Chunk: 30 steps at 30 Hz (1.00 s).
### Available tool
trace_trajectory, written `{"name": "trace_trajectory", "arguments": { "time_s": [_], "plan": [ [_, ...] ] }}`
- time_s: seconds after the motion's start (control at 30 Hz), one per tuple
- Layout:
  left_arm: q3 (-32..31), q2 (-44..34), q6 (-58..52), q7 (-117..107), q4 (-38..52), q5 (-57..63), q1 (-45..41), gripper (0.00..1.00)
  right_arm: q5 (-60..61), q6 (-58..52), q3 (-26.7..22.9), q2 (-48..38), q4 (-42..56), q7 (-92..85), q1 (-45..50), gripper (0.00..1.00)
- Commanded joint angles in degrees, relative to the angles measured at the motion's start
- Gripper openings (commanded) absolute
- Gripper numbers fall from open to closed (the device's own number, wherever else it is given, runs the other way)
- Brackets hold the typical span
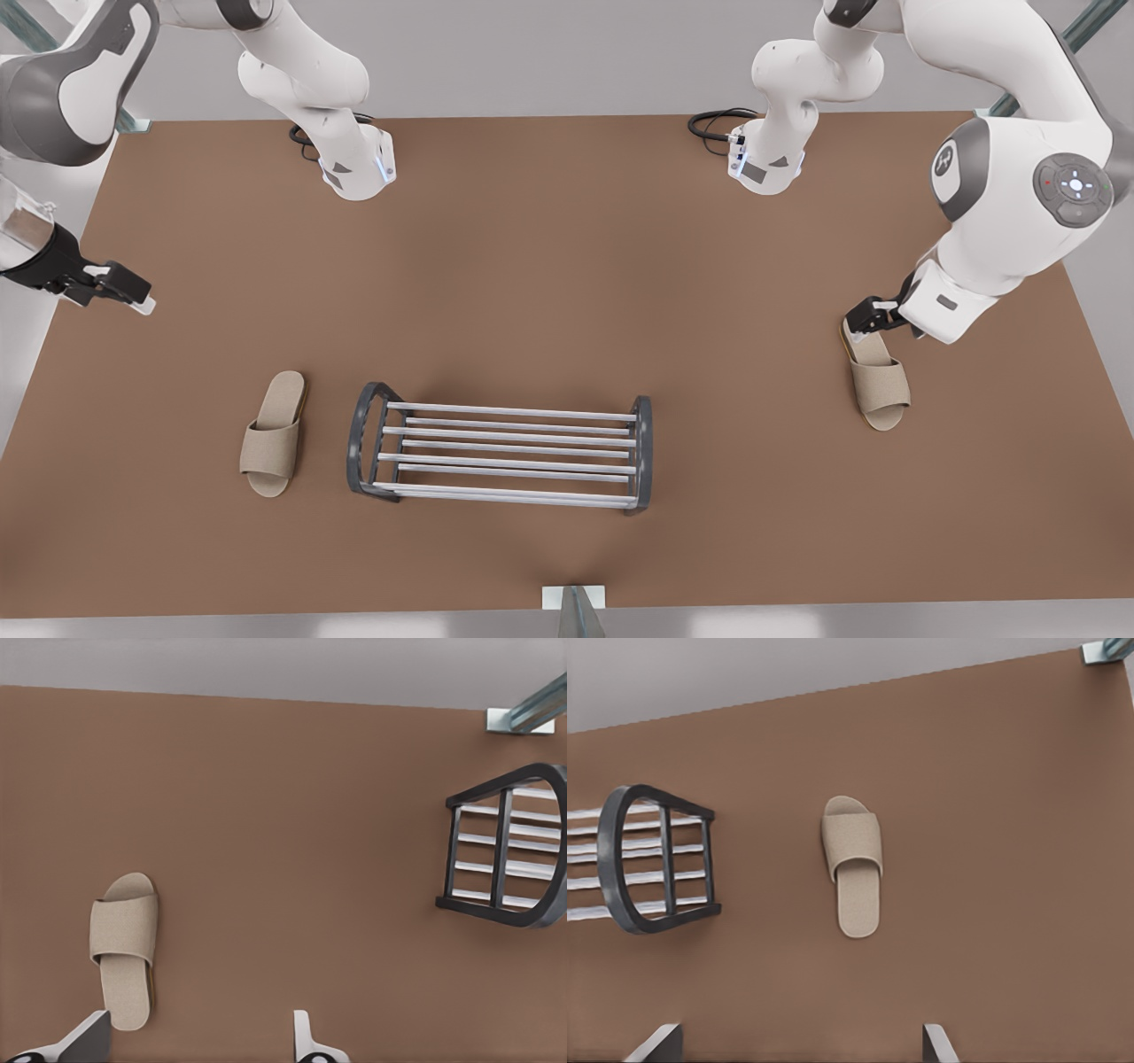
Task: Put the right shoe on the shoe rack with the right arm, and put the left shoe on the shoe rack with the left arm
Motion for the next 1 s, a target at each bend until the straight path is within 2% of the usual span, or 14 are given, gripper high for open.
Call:
{"name": "trace_trajectory", "arguments": {
  "time_s": [0.0, 0.1, 0.17, 0.2, 0.23, 0.3, 0.33, 0.37, 0.47, 0.6, 0.63, 0.7, 0.87, 0.97],
  "plan": [
    [0.0, -1.1, 3.6, 0.6, -1.9, -0.2, 0.0, 1.0, -0.5, -0.3, 0.1, 1.0, -0.7, -0.5, -0.1, 1.0],
    [3.8, -7.1, 19.1, -17.4, -16.2, -9.8, 0.1, 1.0, -2.0, 13.9, 0.1, -3.6, -15.3, -11.1, 0.5, 1.0],
    [8.8, -12.2, 36.8, -20.4, -33.1, -30.8, 0.1, 1.0, -5.3, 16.3, 2.7, -5.4, -21.0, -11.2, 2.6, 1.0],
    [9.6, -12.3, 46.6, -20.3, -39.4, -45.6, 0.1, 1.0, -6.1, 20.3, 5.8, -6.1, -24.9, -12.7, 2.1, 1.0],
    [9.6, -12.2, 50.7, -19.4, -41.8, -54.4, 0.1, 1.0, -8.0, 24.1, 7.1, -7.0, -28.4, -17.0, 0.7, 1.0],
    [11.3, -12.1, 50.9, -5.2, -47.0, -61.2, 0.1, 1.0, -9.9, 25.7, 7.1, -6.4, -29.4, -20.7, 0.9, 1.0],
    [13.1, -12.1, 50.8, 10.9, -51.3, -71.8, 0.1, 1.0, -14.6, 30.1, 7.2, -5.9, -32.2, -22.3, 1.3, 1.0],
    [15.1, -12.2, 50.8, 22.2, -54.1, -75.8, 0.1, 1.0, -17.9, 36.1, 7.9, -5.7, -33.4, -30.2, 1.3, 1.0],
    [18.3, -12.2, 50.8, 45.1, -60.0, -80.4, 0.1, 1.0, -29.9, 59.0, 8.2, -6.9, -46.4, -36.0, -0.7, 1.0],
    [18.4, -10.2, 52.9, 72.2, -65.1, -98.9, 0.2, 1.0, -47.1, 71.5, 8.1, 0.8, -46.9, -34.9, -0.1, 1.0],
    [18.4, -8.7, 52.5, 76.8, -65.2, -104.2, 0.2, 1.0, -53.7, 74.2, 8.0, 0.7, -49.7, -27.3, -0.5, 1.0],
    [18.4, -6.8, 51.6, 76.9, -65.3, -108.7, 0.2, 1.0, -77.6, 74.2, 8.0, 0.6, -51.2, -3.7, -0.6, 1.0],
    [19.7, -4.4, 47.7, 76.9, -65.3, -111.9, 0.3, 1.0, -124.1, 73.2, 8.1, 1.2, -56.8, 42.2, 0.5, 1.0],
    [23.9, -4.2, 43.9, 76.8, -67.4, -112.6, 0.7, 1.0, -134.9, 73.0, 8.0, 3.8, -57.8, 55.6, -0.7, 1.0]
  ]
}}
